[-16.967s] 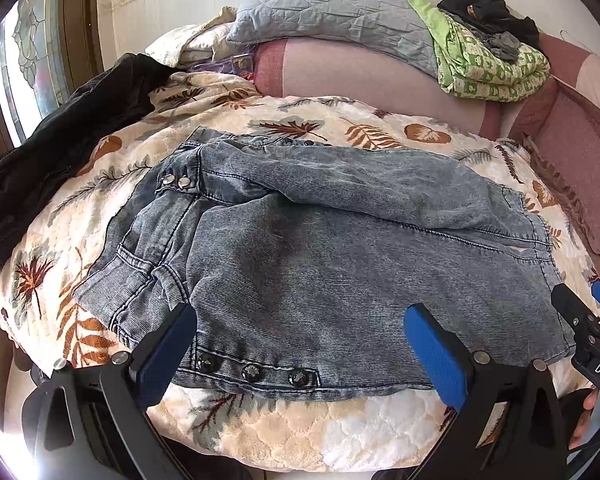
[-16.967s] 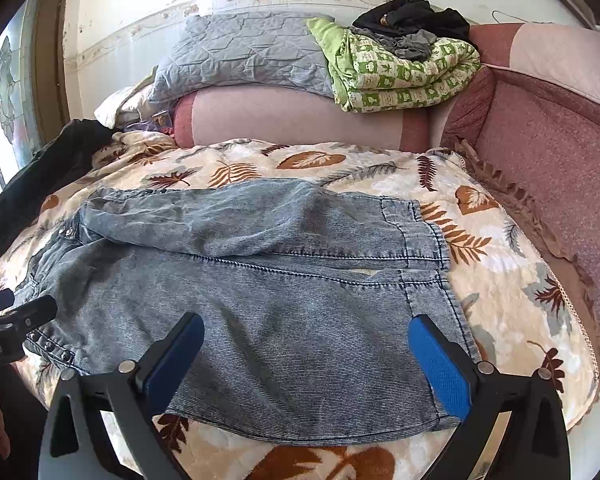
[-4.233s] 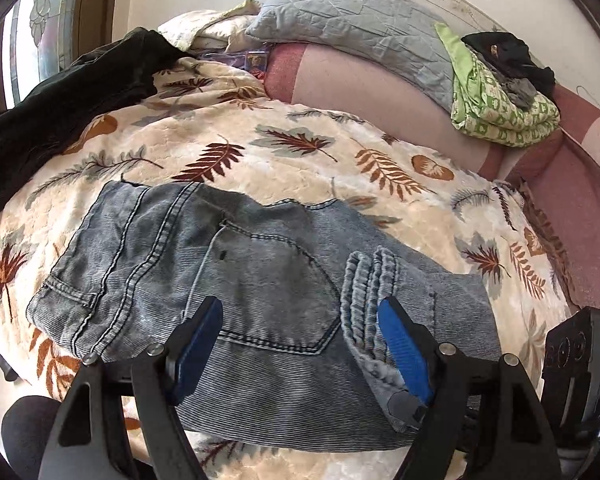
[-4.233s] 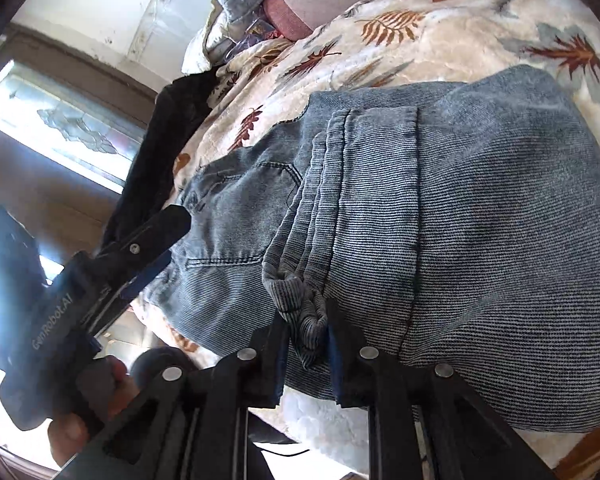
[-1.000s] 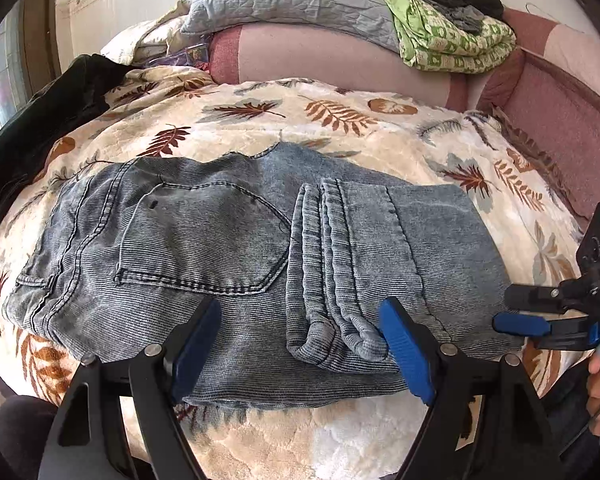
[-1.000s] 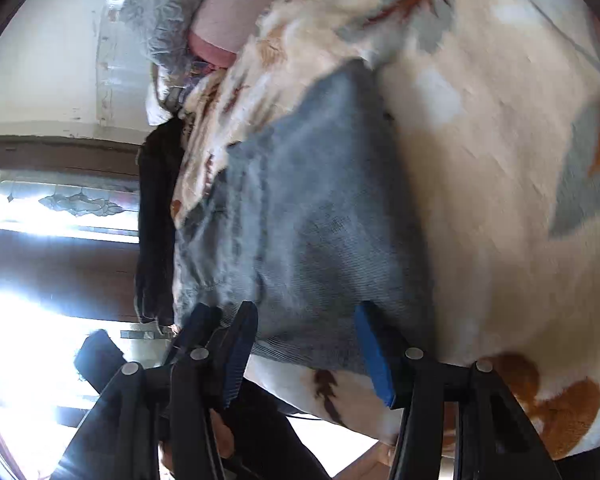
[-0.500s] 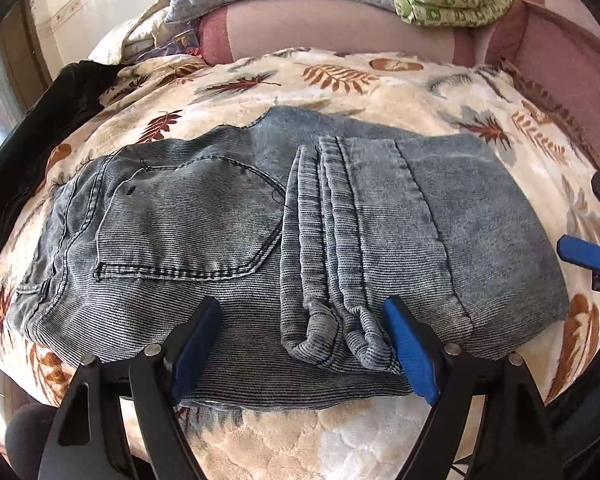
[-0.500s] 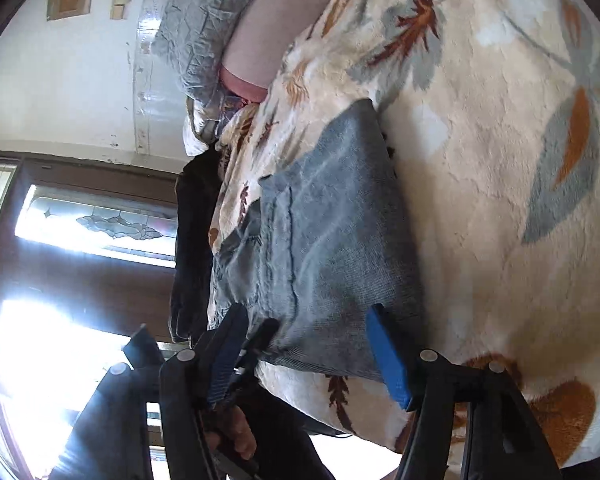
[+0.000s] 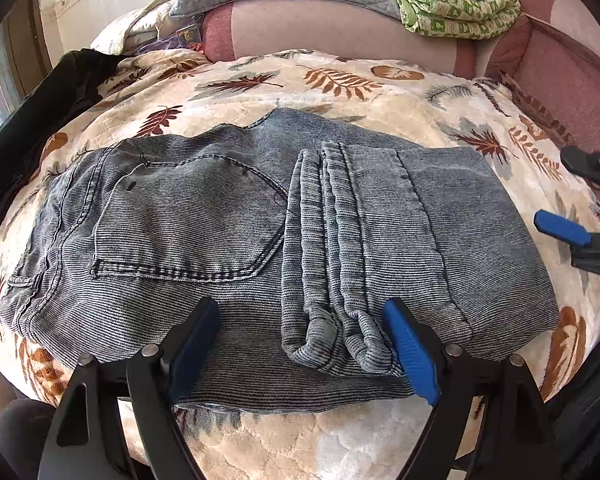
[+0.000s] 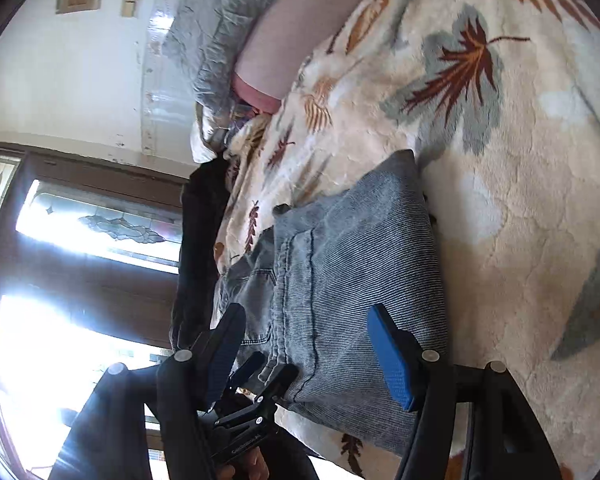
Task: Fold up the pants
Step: 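Move both grippers to the waistband of the grey jeans, then grasp the waistband with the left gripper while the right gripper grasps beside it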
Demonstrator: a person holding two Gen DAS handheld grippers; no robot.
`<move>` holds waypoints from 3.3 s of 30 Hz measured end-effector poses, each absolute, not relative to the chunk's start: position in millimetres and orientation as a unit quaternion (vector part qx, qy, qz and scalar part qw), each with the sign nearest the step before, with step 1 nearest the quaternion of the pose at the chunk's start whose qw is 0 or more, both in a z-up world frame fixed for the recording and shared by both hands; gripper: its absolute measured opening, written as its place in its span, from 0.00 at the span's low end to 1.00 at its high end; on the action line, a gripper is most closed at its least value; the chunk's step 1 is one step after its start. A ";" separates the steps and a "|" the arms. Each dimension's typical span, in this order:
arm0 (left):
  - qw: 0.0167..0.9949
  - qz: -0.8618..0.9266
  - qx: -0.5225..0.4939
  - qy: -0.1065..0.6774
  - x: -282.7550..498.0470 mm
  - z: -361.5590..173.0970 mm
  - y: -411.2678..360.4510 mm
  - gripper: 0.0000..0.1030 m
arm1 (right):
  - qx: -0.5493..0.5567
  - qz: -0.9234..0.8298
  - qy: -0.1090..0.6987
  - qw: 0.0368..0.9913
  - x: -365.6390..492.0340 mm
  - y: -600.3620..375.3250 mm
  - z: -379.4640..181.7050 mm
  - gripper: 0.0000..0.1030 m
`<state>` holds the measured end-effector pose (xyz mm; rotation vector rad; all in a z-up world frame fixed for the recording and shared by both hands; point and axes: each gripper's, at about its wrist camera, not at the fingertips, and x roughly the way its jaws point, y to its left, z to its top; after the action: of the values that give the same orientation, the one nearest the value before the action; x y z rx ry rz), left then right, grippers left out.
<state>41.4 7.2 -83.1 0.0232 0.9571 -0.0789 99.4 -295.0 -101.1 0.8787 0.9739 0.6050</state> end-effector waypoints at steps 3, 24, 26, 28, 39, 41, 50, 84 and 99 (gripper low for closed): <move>0.893 -0.038 -0.022 0.448 34.9 -73.0 18.2 0.83 | 0.418 0.274 0.438 0.748 93.4 -303.4 -109.2 0.67; 0.898 0.018 -0.022 0.439 25.0 -49.5 47.8 0.83 | 0.375 0.293 0.427 0.769 82.5 -282.4 -99.2 0.77; 0.899 0.026 -0.023 0.437 25.1 -46.1 51.9 0.83 | 0.379 0.290 0.418 0.773 82.2 -286.3 -96.7 0.77; 0.900 0.031 -0.026 0.435 23.4 -43.0 56.2 0.83 | 0.382 0.290 0.409 0.777 81.7 -288.8 -93.6 0.77; 0.890 0.060 -0.184 0.413 4.2 -38.8 136.8 0.83 | 0.390 0.283 0.391 0.784 80.1 -294.3 -88.9 0.77; 0.880 0.080 -0.226 0.411 0.3 -43.0 161.8 0.83 | 0.388 0.285 0.393 0.783 80.9 -292.4 -89.3 0.77; 0.868 0.108 -0.265 0.407 -8.7 -51.8 195.0 0.83 | 0.357 0.274 0.411 0.793 82.9 -279.6 -92.6 0.77; 0.818 -0.006 -0.331 0.470 161.5 -71.1 330.9 0.81 | 0.035 0.268 0.599 0.754 298.7 -42.1 -107.4 0.77; 0.848 0.025 -0.263 0.459 156.8 -47.3 296.0 0.06 | 0.040 0.271 0.584 0.764 295.4 -44.5 -112.3 0.77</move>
<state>156.8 296.0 -47.3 -0.5549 0.9679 0.0531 295.4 -44.5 -112.3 0.0880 1.2691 0.5900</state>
